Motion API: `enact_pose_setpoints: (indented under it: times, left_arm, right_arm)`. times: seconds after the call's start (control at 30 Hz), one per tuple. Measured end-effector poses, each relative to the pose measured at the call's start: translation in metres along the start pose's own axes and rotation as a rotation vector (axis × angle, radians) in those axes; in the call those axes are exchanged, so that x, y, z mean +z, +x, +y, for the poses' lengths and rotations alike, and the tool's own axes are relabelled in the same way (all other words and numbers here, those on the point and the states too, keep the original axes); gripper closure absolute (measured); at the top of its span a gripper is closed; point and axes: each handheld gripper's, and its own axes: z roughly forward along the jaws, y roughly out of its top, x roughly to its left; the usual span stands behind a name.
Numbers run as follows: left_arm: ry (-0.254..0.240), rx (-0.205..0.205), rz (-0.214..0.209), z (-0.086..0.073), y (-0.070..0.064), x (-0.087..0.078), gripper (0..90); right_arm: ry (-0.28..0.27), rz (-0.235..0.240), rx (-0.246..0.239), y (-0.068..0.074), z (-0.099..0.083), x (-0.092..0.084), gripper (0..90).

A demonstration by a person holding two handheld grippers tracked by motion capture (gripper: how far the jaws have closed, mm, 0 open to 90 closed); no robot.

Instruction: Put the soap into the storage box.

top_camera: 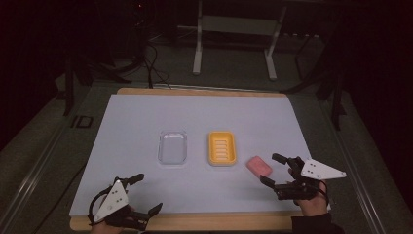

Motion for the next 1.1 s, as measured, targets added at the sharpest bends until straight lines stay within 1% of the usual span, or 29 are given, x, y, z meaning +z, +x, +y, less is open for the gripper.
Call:
enact_pose_setpoints:
  times: [0.03,0.13,0.17,0.3,0.33,0.4,0.53,0.57,0.67,0.73,0.77,0.8,0.83,0.9,0.93,0.97,1.0,1.03,1.1]
  left_arm:
    - [0.000,0.002,0.000,0.000,0.000,0.000,0.2]
    - [0.000,0.003,0.002,0.000,0.000,0.000,0.2]
    - [-0.001,0.003,0.002,0.000,0.000,-0.001,0.2]
    - [-0.001,0.003,0.001,0.000,0.000,0.000,0.2]
    - [-0.002,0.003,0.001,0.000,-0.001,0.000,0.2]
    - [-0.002,0.003,0.001,0.000,-0.001,0.000,0.2]
    - [0.000,0.004,0.004,0.000,-0.001,0.000,0.2]
    - [0.001,0.004,0.004,0.000,0.000,0.000,0.2]
    - [0.001,0.004,0.005,0.000,0.000,0.000,0.2]
    - [0.003,0.005,0.006,0.000,0.000,0.000,0.2]
    - [0.003,0.005,0.006,0.000,0.000,0.000,0.2]
    - [0.003,0.004,0.005,0.000,0.000,0.000,0.2]
    - [0.003,0.004,0.006,0.000,0.000,0.000,0.2]
    - [0.003,0.004,0.006,0.000,0.000,0.000,0.2]
    - [0.003,0.004,0.006,0.000,0.000,0.000,0.2]
    - [0.003,0.004,0.006,0.000,0.000,0.000,0.2]
    - [0.003,0.005,0.006,0.000,0.000,0.000,0.2]
    - [0.004,0.005,0.006,0.000,0.000,0.000,0.2]
    - [0.005,0.006,0.005,0.000,0.000,0.000,0.2]
  right_arm:
    - [0.012,0.004,0.008,-0.001,-0.001,0.001,14.1]
    - [0.033,0.009,0.008,-0.002,-0.001,0.001,14.0]
    - [0.053,0.009,0.002,-0.004,-0.002,0.001,14.0]
    - [0.103,0.008,-0.005,-0.009,-0.005,0.001,14.1]
    - [0.110,0.010,0.002,-0.011,-0.005,0.001,14.1]
    - [0.147,0.017,0.009,-0.015,-0.006,0.001,14.2]
    - [0.243,0.001,-0.010,-0.024,-0.007,0.003,14.3]
    - [0.270,-0.006,-0.009,-0.027,-0.007,0.004,14.4]
    - [0.335,-0.001,0.022,-0.035,-0.006,0.003,14.4]
    - [0.390,0.004,0.024,-0.038,-0.006,0.003,14.4]
    - [0.390,0.004,0.024,-0.038,-0.006,0.003,14.4]
    - [0.459,0.004,0.037,-0.040,-0.006,0.004,14.4]
    - [0.497,0.003,0.044,-0.041,-0.007,0.005,14.3]
    - [0.577,0.017,0.081,-0.042,-0.009,0.007,14.4]
    - [0.577,0.017,0.081,-0.042,-0.009,0.007,14.4]
    - [0.608,0.020,0.086,-0.043,-0.010,0.009,14.4]
    - [0.666,0.015,0.093,-0.042,-0.012,0.011,15.1]
    - [0.680,0.015,0.096,-0.042,-0.012,0.011,15.1]
    - [0.711,0.008,0.088,-0.041,-0.013,0.013,15.1]
